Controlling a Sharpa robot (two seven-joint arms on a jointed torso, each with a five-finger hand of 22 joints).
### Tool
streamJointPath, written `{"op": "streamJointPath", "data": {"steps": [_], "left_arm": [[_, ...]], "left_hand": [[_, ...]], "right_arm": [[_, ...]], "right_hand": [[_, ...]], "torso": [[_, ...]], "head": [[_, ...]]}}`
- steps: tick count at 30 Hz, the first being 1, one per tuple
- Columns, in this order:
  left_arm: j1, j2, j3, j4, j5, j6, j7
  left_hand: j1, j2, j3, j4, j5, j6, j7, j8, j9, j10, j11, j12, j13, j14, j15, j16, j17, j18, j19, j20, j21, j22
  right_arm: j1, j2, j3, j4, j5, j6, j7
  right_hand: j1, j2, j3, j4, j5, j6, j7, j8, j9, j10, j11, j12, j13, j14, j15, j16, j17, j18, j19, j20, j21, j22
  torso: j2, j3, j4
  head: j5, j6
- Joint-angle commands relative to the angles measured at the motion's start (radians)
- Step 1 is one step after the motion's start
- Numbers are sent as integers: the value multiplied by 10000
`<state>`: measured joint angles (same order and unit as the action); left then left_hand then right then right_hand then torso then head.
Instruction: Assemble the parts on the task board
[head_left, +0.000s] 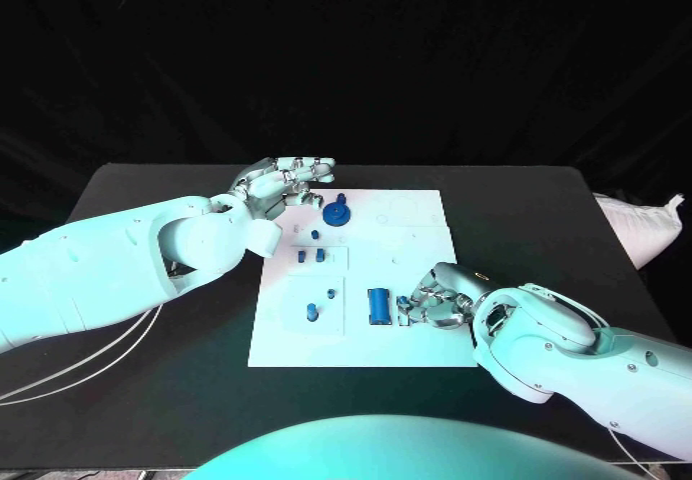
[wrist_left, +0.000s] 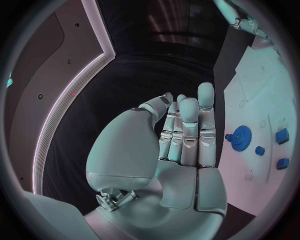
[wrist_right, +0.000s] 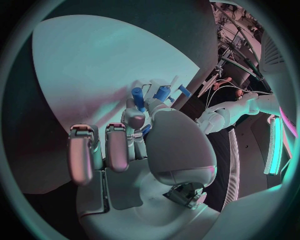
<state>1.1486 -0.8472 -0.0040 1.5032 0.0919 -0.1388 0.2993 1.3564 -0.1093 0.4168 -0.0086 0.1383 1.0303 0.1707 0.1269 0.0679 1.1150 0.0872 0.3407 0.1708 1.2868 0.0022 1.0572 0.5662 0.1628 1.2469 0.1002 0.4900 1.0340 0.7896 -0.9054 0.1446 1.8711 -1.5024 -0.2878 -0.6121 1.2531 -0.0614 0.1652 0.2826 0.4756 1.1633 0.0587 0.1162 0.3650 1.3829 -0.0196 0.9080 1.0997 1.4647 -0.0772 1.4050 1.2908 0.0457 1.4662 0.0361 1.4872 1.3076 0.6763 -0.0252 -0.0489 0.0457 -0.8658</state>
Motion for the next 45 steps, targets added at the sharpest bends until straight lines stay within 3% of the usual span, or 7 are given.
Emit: {"op": "streamJointPath", "data": {"steps": [1,6,13,19,32,45], "left_arm": [[4,28,6,21,-35,209,21],[4,29,6,14,-57,213,14],[4,26,6,9,-68,241,-7],[4,17,6,9,-76,253,-16],[3,2,6,4,-94,263,-23],[3,-10,6,7,-97,263,-31]], "left_hand": [[-3,66,-32,-51,22,-77,-17,46,-2,-74,-5,58,16,-50,11,-44,-5,170,-68,31,-51,-8],[-3,66,-32,-51,22,-77,-17,46,-2,-74,-5,58,16,-50,11,-44,-5,170,-68,31,-51,-8],[-3,66,-32,-51,22,-77,-17,46,-2,-74,-5,58,16,-50,11,-44,-5,170,-68,31,-51,-8],[-3,66,-32,-51,22,-77,-17,46,-2,-74,-5,58,16,-50,11,-44,-5,170,-68,31,-51,-8],[-3,66,-32,-51,22,-77,-17,46,-2,-74,-5,58,16,-50,11,-44,-5,170,-68,31,-51,-8],[-3,66,-32,-51,22,-77,-17,46,-2,-74,-5,58,16,-50,11,-44,-5,170,-68,31,-51,-8]], "right_arm": [[-23,52,-18,2,-387,344,-41],[-23,60,-18,30,-442,375,-28],[-23,33,-18,98,-529,434,-7],[-23,-28,-18,185,-654,455,6],[-24,-195,-17,367,-820,508,18],[-24,-321,-17,476,-871,746,33]], "right_hand": [[-160,-3,-100,7,-162,93,5,50,14,78,14,72,36,606,-67,68,13,-184,513,-103,30,1634],[-424,44,-273,62,-473,120,4,65,42,117,16,165,135,613,-68,95,63,-190,525,-111,47,1657],[-1316,204,-833,83,-352,204,-27,94,82,221,-1,387,353,636,-79,183,212,-217,579,-117,131,1763],[-1984,377,-1448,87,-1010,251,-68,120,126,282,-30,517,511,651,-102,250,329,-235,615,-139,186,1835],[-1997,465,-1543,75,-1113,286,-84,142,145,317,-45,590,577,673,-111,327,464,-251,647,-142,235,1897],[-1555,651,-1563,-5,-947,301,-106,156,171,354,-67,637,652,687,-130,390,574,-267,677,-158,283,1957]], "torso": [[5,-2,23],[1,-3,38],[4,-2,30],[9,1,41],[11,0,58],[5,-5,84]], "head": [[-20,1],[-26,-16],[-25,-12],[-40,-17],[-87,-26],[-124,-31]]}}
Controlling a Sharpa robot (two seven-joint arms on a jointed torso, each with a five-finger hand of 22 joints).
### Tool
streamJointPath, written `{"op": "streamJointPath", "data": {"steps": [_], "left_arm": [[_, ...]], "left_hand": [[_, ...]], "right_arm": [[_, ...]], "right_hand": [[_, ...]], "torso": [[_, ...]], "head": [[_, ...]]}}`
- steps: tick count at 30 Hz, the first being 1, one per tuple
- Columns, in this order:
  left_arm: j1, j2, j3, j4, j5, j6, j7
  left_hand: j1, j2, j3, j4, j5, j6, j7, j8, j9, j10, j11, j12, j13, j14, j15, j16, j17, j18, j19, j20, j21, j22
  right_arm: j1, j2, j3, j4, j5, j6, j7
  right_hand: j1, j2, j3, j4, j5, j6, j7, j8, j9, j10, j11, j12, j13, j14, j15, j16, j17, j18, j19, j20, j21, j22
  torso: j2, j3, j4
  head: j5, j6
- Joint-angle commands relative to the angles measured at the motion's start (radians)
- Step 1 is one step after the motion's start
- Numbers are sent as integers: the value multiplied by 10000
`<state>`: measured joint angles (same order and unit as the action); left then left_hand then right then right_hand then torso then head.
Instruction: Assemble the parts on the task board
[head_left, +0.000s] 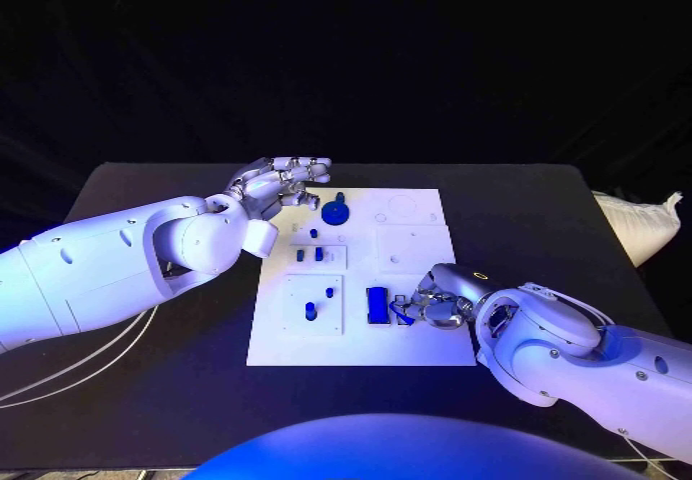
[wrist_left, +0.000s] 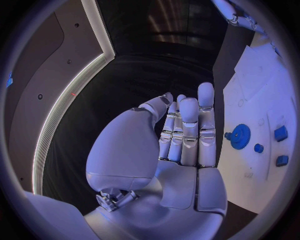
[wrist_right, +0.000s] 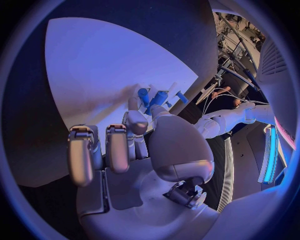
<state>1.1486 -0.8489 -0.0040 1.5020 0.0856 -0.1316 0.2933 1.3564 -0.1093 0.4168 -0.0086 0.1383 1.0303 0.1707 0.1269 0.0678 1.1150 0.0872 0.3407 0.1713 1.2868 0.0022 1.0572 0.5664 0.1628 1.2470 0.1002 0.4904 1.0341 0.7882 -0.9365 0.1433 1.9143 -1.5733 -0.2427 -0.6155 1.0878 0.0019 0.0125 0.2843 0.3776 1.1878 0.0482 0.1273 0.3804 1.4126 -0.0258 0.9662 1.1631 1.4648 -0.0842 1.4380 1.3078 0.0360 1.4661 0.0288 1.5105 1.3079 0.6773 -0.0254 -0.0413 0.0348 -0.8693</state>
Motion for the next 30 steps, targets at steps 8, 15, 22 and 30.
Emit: {"op": "streamJointPath", "data": {"steps": [8,15,22,30], "left_arm": [[3,4,6,19,-46,188,25],[3,6,6,12,-48,187,20],[3,7,6,12,-48,181,19],[3,7,6,13,-48,172,21]], "left_hand": [[-3,66,-32,-51,22,-77,-17,46,-2,-74,-5,58,11,-50,11,-44,-7,171,-69,31,-55,-10],[-3,66,-32,-51,22,-77,-17,46,-2,-74,-5,58,11,-50,11,-44,-7,171,-69,31,-55,-10],[-3,66,-32,-51,22,-77,-17,46,-2,-74,-5,58,11,-50,11,-44,-7,171,-69,31,-55,-10],[-16,80,-45,-55,25,-92,-11,62,1,-111,1,101,17,-70,19,-50,-39,177,-83,38,-106,-33]], "right_arm": [[-11,-46,-4,46,-167,641,65],[-11,-33,-4,36,-209,784,71],[-11,-3,-4,-10,-350,785,63],[-10,41,-5,-41,-371,715,68]], "right_hand": [[479,8,-99,-133,91,60,-10,50,32,79,-16,70,65,691,-67,93,465,-179,695,-92,78,1989],[760,-48,-160,-248,-39,57,-6,48,39,82,-14,61,88,691,-66,102,486,-183,701,-91,89,2005],[1476,156,67,-595,-736,53,-35,43,48,96,-43,43,127,693,-87,118,527,-184,702,-104,92,2013],[1734,478,407,-682,-709,58,-50,38,46,141,-57,104,197,708,-98,166,619,-197,727,-113,130,2061]], "torso": [[-6,-8,11],[1,-3,22],[2,-6,30],[8,-5,35]], "head": [[-26,0],[-43,0],[-60,5],[-89,-4]]}}
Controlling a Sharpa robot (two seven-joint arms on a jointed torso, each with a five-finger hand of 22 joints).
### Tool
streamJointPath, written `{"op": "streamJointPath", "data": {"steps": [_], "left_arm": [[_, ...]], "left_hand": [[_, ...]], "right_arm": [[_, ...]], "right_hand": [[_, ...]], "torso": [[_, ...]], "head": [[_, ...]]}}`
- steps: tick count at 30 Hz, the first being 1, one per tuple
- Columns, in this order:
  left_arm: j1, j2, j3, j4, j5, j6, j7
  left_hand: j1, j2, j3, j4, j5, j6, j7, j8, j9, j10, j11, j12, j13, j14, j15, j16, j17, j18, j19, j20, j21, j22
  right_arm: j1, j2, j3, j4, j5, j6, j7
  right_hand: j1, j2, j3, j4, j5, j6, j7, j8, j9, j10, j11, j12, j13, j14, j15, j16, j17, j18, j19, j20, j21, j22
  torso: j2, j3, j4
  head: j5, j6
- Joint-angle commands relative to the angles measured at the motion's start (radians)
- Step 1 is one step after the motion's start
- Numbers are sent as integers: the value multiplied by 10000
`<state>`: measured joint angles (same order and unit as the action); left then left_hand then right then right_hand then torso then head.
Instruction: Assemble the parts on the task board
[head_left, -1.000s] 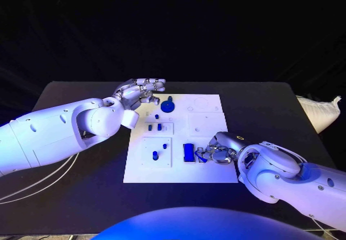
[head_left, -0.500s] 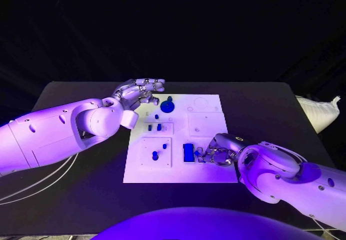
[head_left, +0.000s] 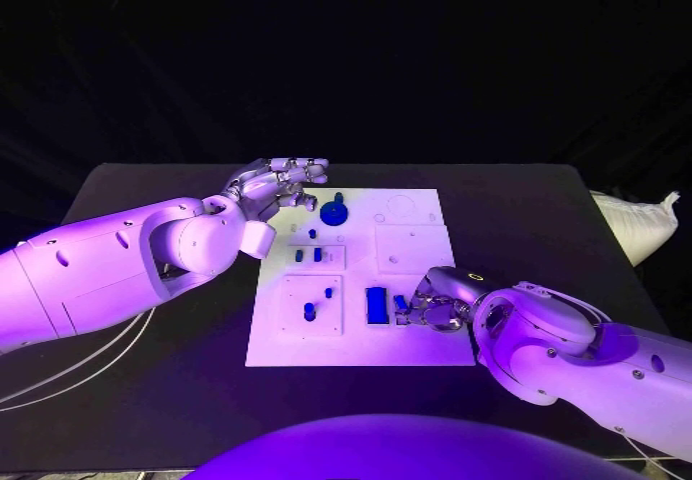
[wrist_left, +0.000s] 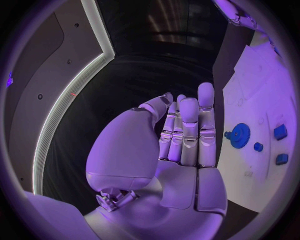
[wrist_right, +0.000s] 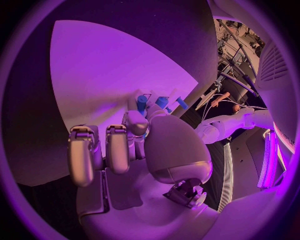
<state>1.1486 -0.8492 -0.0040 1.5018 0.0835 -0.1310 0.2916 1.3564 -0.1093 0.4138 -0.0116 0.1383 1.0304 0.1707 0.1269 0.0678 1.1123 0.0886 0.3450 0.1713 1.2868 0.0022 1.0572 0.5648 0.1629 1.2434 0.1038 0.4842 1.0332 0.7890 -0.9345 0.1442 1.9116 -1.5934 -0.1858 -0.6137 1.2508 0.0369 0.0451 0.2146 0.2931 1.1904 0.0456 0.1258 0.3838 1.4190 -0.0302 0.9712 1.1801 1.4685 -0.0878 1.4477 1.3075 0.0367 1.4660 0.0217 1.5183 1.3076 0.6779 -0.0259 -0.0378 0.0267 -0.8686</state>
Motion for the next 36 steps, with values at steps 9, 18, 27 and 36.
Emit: {"op": "streamJointPath", "data": {"steps": [9,18,27,36], "left_arm": [[3,6,6,16,-26,165,37],[3,5,6,6,-26,185,9],[3,6,6,0,-26,196,-6],[3,4,6,-4,-26,201,-14]], "left_hand": [[-18,82,-16,-24,24,-93,-11,63,1,-86,-11,60,17,-74,20,-56,-35,179,-51,3,-58,-31],[-20,84,-17,-22,24,-92,-11,65,1,-88,-11,63,17,-78,20,-60,-46,181,-55,4,-71,-38],[-20,84,-17,-22,24,-92,-11,65,1,-88,-11,63,17,-78,20,-60,-46,181,-55,4,-71,-38],[-20,84,-17,-22,24,-92,-11,65,1,-88,-11,63,17,-78,20,-60,-46,181,-55,4,-71,-38]], "right_arm": [[-18,34,-13,6,-32,98,80],[-18,27,-13,56,103,120,103],[-18,10,-13,67,-9,11,117],[-19,-75,-12,93,-166,-69,157]], "right_hand": [[-58,297,260,197,457,70,-18,58,5,136,-6,123,97,694,-56,147,759,-216,751,-34,86,2108],[-752,-8,-37,714,680,147,0,80,3,194,15,161,165,706,-34,193,842,-226,771,-12,115,2145],[-1901,-108,-1031,768,-133,201,-20,106,19,226,4,140,232,704,-41,196,867,-227,772,-16,118,2154],[-2020,-42,-1539,716,-923,181,-16,114,37,218,9,79,250,701,-39,179,857,-226,770,-13,114,2154]], "torso": [[4,-1,-1],[1,2,7],[8,1,8],[5,5,17]], "head": [[-37,-19],[-27,-35],[-33,-36],[-45,-40]]}}
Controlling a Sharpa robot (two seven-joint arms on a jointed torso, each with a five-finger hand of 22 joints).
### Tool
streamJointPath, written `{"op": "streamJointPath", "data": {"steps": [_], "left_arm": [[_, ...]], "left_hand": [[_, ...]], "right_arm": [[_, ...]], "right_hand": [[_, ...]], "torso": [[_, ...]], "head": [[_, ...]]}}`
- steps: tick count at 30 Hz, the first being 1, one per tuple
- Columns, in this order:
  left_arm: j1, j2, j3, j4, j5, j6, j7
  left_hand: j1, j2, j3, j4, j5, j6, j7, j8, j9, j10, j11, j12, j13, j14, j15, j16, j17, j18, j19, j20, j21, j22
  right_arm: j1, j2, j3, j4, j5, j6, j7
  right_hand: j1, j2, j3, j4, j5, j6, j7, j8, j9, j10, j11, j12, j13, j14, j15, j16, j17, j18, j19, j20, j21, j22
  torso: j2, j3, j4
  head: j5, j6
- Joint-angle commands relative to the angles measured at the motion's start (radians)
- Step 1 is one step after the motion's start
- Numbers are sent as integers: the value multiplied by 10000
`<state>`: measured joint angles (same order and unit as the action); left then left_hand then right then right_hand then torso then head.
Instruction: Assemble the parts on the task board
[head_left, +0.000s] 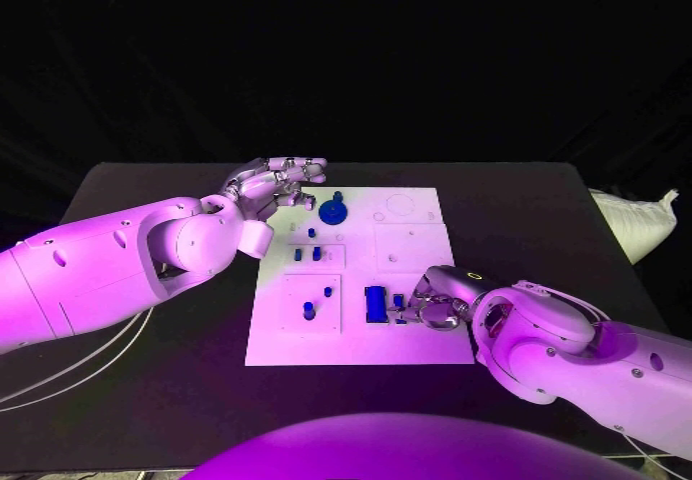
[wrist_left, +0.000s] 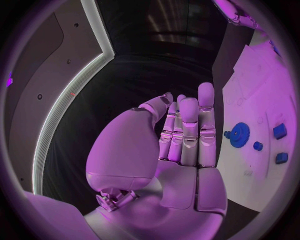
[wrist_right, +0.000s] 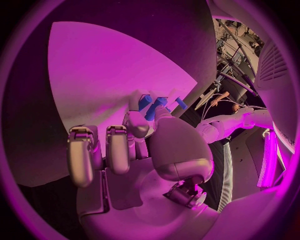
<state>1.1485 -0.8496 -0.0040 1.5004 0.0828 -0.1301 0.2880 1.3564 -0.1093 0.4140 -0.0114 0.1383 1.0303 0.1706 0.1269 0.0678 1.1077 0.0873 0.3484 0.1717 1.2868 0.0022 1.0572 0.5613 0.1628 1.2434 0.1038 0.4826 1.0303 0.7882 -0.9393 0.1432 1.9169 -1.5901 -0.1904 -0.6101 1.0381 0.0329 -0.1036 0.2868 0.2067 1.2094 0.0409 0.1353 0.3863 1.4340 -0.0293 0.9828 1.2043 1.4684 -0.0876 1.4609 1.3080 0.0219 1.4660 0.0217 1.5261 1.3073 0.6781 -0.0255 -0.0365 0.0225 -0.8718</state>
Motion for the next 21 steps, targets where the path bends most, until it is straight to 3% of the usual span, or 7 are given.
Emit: {"op": "streamJointPath", "data": {"steps": [1,9,21], "left_arm": [[3,6,6,10,-20,194,22],[3,-11,6,0,-20,211,12],[1,-2,5,-12,-47,232,4]], "left_hand": [[-20,84,-19,-25,24,-92,-10,65,1,-42,2,29,13,-77,20,-60,-10,181,-55,4,-55,-9],[-26,87,-25,-26,25,-95,-10,72,2,-57,3,45,15,-89,23,-65,-22,181,-60,7,-63,-12],[-26,87,-25,-26,25,-95,-10,72,2,-57,3,45,15,-89,23,-65,-22,181,-60,7,-63,-12]], "right_arm": [[-12,-47,-2,57,-191,-24,130],[-20,-332,2,295,-18,-140,264],[-24,-351,2,187,38,-34,271]], "right_hand": [[250,-7,-81,-37,-160,-15,31,19,15,65,2,-47,11,701,-39,44,848,-78,770,-14,37,2158],[1421,-49,-239,-379,-650,-83,54,5,24,15,16,-201,-21,685,-30,-18,774,-67,746,-6,0,2123],[1662,99,-304,-376,-721,-84,63,8,26,15,23,-215,-9,685,-24,-26,771,-66,745,-1,-2,2124]], "torso": [[4,3,3],[-5,-6,-7],[-2,-11,21]], "head": [[0,-9],[6,0],[-29,44]]}}
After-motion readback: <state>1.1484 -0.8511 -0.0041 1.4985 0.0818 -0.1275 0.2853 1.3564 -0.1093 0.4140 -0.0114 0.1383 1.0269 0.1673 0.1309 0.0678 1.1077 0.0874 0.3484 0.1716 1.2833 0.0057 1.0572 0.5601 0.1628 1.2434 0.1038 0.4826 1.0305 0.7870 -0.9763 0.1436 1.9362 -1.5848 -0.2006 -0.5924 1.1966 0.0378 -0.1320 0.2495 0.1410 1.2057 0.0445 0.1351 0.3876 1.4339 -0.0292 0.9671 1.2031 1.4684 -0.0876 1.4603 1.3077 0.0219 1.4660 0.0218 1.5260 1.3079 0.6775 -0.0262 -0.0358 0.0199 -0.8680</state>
